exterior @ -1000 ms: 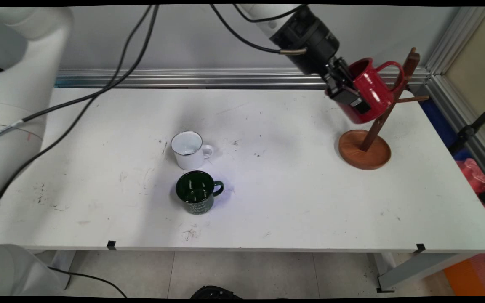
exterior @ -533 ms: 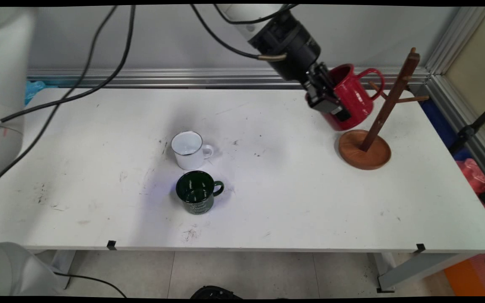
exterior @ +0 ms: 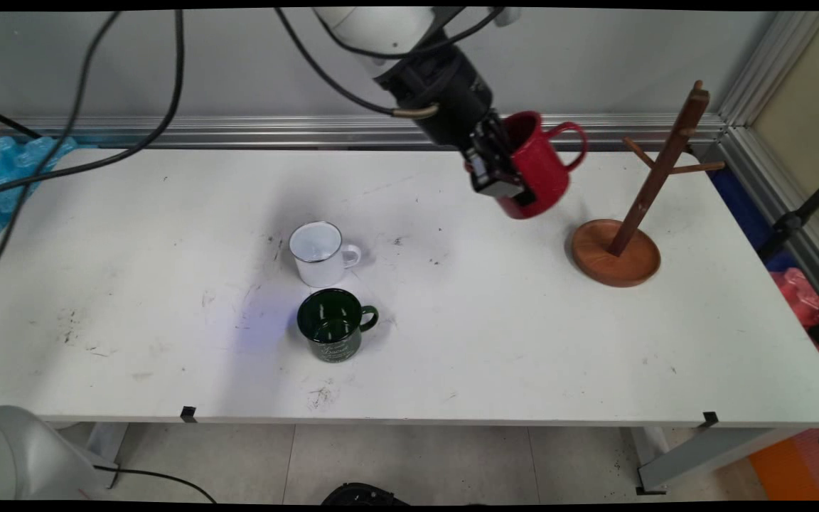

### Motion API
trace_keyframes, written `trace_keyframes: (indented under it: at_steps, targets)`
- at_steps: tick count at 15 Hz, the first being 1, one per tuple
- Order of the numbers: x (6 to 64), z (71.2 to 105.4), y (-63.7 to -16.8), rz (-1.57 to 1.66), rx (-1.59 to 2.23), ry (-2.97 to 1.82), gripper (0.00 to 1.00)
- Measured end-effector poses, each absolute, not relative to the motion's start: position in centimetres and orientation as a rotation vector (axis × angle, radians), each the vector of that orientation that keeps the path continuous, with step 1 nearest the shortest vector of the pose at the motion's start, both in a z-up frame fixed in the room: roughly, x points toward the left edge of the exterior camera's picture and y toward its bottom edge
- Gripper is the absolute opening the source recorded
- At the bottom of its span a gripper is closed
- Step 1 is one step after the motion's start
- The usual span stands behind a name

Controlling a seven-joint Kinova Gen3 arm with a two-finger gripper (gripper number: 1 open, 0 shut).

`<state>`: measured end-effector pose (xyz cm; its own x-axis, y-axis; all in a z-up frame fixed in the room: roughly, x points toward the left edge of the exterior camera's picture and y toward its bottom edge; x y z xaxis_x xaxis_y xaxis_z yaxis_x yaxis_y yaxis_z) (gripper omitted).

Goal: Place the picked object on the table

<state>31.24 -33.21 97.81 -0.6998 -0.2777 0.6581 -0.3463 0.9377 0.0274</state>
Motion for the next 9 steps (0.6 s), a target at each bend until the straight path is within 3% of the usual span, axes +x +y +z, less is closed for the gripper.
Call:
trace_keyframes:
  at_steps: [9]
  targets:
    - [34.6,97.3,-32.6,0.333,0.589,-2.519,0.0]
